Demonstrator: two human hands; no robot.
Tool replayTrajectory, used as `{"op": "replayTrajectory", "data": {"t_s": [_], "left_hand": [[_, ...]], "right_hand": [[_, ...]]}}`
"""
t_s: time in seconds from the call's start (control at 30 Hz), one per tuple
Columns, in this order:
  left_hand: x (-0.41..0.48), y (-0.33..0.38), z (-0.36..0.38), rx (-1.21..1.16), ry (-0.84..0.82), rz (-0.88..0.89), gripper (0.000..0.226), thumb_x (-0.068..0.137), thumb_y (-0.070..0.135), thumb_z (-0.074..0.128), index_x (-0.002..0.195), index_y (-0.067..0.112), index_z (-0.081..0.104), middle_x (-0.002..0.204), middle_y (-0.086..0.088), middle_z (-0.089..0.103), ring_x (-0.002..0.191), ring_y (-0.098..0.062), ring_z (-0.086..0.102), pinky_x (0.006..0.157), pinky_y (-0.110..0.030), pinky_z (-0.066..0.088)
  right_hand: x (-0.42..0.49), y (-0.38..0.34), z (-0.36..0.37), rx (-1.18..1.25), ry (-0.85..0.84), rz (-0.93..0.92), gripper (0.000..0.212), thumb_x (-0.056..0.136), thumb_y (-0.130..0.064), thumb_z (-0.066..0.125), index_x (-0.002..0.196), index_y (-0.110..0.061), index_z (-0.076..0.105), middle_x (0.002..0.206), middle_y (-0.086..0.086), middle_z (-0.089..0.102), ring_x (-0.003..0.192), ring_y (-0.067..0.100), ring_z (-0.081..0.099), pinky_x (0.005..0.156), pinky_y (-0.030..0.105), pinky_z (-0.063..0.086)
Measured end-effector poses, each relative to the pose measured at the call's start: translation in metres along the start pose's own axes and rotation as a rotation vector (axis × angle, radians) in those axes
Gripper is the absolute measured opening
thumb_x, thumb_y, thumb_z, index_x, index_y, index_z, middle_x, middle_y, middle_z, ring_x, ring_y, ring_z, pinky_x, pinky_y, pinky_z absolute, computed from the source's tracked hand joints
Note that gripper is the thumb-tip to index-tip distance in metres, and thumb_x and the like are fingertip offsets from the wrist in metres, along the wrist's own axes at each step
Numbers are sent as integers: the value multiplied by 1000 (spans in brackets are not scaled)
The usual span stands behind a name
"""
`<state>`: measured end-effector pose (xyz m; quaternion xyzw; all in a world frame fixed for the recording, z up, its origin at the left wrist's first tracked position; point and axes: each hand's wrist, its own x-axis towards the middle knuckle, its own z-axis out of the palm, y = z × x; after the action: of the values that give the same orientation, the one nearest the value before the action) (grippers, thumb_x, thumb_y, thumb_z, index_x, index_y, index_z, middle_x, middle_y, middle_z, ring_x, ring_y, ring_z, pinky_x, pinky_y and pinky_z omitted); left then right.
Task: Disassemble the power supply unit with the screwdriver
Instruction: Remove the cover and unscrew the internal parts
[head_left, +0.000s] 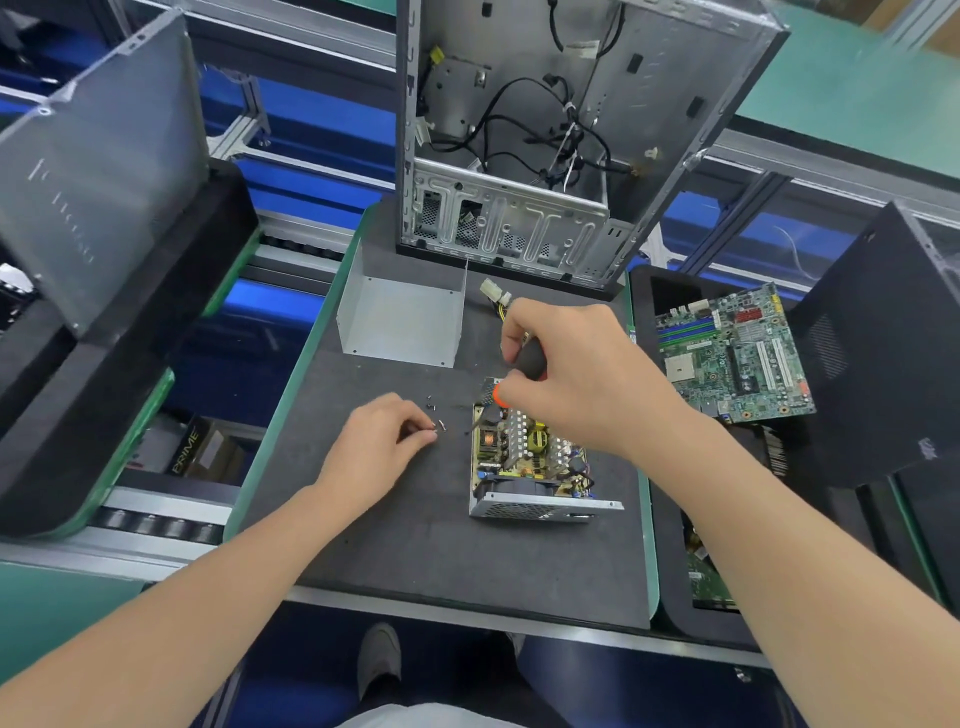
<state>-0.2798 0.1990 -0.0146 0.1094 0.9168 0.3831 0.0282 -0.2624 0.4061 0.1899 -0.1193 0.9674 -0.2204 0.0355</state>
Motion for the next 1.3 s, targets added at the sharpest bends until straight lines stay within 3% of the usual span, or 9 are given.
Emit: {"op": "replayTrajectory", "data": {"t_s": [0.4, 0.6, 0.73, 0.93, 1.0, 1.07, 1.13, 1.23, 1.3], "left_hand": [[16, -3, -9, -6, -18, -62, 16, 83, 31, 87, 96, 30, 79, 86, 12, 64, 81, 1, 59, 80, -28, 51], [41, 72, 2, -106, 56, 205, 9, 98, 16, 66, 98, 23, 71, 87, 17, 63, 82, 2, 56, 77, -12, 40], [71, 127, 16, -77, 41, 312, 12, 97, 14, 63, 100, 23, 71, 96, 9, 65, 90, -6, 57, 83, -22, 42], [120, 181, 53, 190, -444, -31, 48, 106, 40, 43, 74, 10, 62, 85, -16, 70, 87, -35, 66, 80, -37, 53], [133, 191, 63, 203, -488, -120, 49, 105, 37, 42, 91, -1, 69, 96, -24, 70, 96, -36, 64, 86, -38, 53], [138, 198, 73, 201, -520, -174, 41, 102, 29, 48, 84, -5, 62, 90, -29, 62, 85, -33, 55, 68, -33, 45], [137, 204, 82, 146, -512, -185, 36, 98, 24, 56, 67, 7, 50, 80, -20, 63, 78, -30, 53, 60, -34, 37], [130, 208, 96, 2, -466, -189, 20, 94, 27, 69, 95, 18, 51, 94, -1, 78, 94, -22, 68, 80, -39, 52], [122, 207, 99, -85, -485, -184, 38, 89, 32, 78, 103, 27, 43, 89, 4, 79, 84, -13, 65, 73, -38, 49]], "right_hand": [[-10, 24, -25, 23, 243, 117, 16, 75, -23, 70, 82, -24, 56, 63, -10, 66, 68, 4, 55, 57, 16, 36], [-25, 56, -51, -41, 353, 191, 19, 70, -22, 73, 79, -23, 56, 59, -11, 61, 65, -2, 51, 54, 10, 36], [-34, 83, -60, -80, 367, 229, 17, 72, -21, 69, 78, -22, 53, 57, -12, 58, 62, 1, 52, 55, 17, 38], [-44, 125, -62, -70, 288, 273, 10, 75, -19, 62, 80, -20, 53, 65, -6, 61, 72, 21, 59, 67, 41, 56], [-47, 138, -59, -41, 258, 287, 11, 76, -19, 62, 81, -20, 52, 71, -1, 62, 77, 26, 59, 68, 42, 56], [-51, 150, -57, -26, 227, 290, 11, 77, -20, 61, 81, -21, 51, 74, 1, 63, 77, 29, 59, 68, 43, 56], [-54, 162, -55, -12, 202, 282, 11, 78, -20, 61, 82, -21, 51, 76, 2, 62, 77, 30, 60, 69, 44, 57], [-57, 176, -54, 0, 174, 267, 12, 79, -21, 62, 84, -21, 51, 78, 3, 62, 77, 31, 60, 70, 43, 57], [-58, 184, -53, 4, 168, 255, 12, 80, -22, 62, 84, -21, 51, 78, 2, 61, 78, 30, 59, 70, 43, 56]]}}
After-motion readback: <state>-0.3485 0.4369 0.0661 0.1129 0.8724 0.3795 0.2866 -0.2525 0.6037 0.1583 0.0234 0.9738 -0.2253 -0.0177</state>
